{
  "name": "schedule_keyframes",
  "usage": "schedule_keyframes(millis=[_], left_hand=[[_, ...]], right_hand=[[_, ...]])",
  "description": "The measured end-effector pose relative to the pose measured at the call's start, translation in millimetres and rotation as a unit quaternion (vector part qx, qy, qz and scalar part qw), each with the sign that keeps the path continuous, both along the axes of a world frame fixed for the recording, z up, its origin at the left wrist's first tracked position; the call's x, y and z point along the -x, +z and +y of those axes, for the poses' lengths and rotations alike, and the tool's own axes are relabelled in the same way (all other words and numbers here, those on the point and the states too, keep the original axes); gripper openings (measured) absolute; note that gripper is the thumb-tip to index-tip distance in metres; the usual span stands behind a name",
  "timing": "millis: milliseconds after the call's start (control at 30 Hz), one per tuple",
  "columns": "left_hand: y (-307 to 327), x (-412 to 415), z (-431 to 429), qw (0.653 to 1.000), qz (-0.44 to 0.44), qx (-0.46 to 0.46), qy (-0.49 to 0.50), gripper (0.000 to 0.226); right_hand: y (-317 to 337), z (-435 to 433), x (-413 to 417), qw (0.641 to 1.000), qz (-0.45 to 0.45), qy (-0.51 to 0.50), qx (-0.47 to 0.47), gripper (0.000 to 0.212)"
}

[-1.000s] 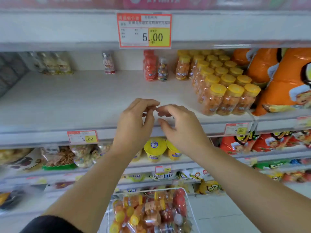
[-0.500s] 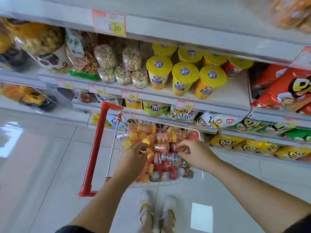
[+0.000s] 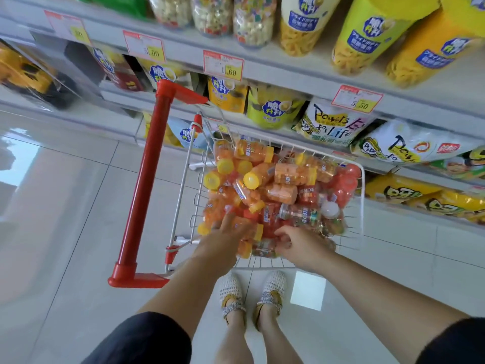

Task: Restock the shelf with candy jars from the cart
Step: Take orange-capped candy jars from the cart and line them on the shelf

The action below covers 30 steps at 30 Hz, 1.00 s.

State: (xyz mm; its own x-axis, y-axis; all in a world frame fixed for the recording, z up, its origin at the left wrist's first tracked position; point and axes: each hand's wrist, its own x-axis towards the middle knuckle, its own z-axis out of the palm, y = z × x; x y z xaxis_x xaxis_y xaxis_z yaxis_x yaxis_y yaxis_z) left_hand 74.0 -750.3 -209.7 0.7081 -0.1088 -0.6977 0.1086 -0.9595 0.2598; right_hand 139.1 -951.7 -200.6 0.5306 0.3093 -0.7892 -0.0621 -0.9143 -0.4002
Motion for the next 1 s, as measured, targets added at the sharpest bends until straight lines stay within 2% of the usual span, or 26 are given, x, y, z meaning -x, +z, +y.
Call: schedule_keyframes(millis=[167, 267, 367, 467, 600, 700, 767, 833, 933, 1000], left_hand=[[-44, 3, 1, 0.995, -0.002, -0.021, -0.098, 0.106], [-56, 0, 0, 0.99, 0.007, -0.046, -0.131, 0.098], [-55, -3, 0, 0.992, -0.01, -0.036, -0.119, 0.096], [-38, -3, 3, 0.996, -0.001, -0.038, -0.079, 0.097], [-10, -8, 6, 1.0, -0.015, -0.013, 0.0, 0.111], [1, -8, 14, 0.996, -0.052, 0.035, 0.062, 0.114], [11, -4, 18, 0.989, -0.083, 0.065, 0.105, 0.115], [25, 0, 20, 0.973, -0.11, 0.108, 0.17, 0.114], [60, 3, 19, 0.939, -0.119, 0.17, 0.273, 0.111], [92, 5, 14, 0.918, -0.122, 0.2, 0.319, 0.109]], right_hand=[[-4, 2, -10, 1.0, 0.003, -0.012, 0.0, 0.044], [10, 11, -25, 0.996, -0.079, 0.001, -0.031, 0.034], [24, 27, -50, 0.973, -0.217, 0.049, -0.064, 0.036], [20, 49, -74, 0.94, -0.293, 0.149, -0.089, 0.049], [-3, 76, -93, 0.897, -0.325, 0.298, -0.003, 0.073], [-14, 83, -101, 0.881, -0.338, 0.331, 0.012, 0.069], [-9, 80, -105, 0.889, -0.331, 0.317, -0.011, 0.062], [8, 72, -107, 0.917, -0.292, 0.265, -0.05, 0.057], [55, 52, -105, 0.966, -0.204, 0.11, -0.116, 0.052], [90, 37, -101, 0.971, -0.159, 0.011, -0.176, 0.047]])
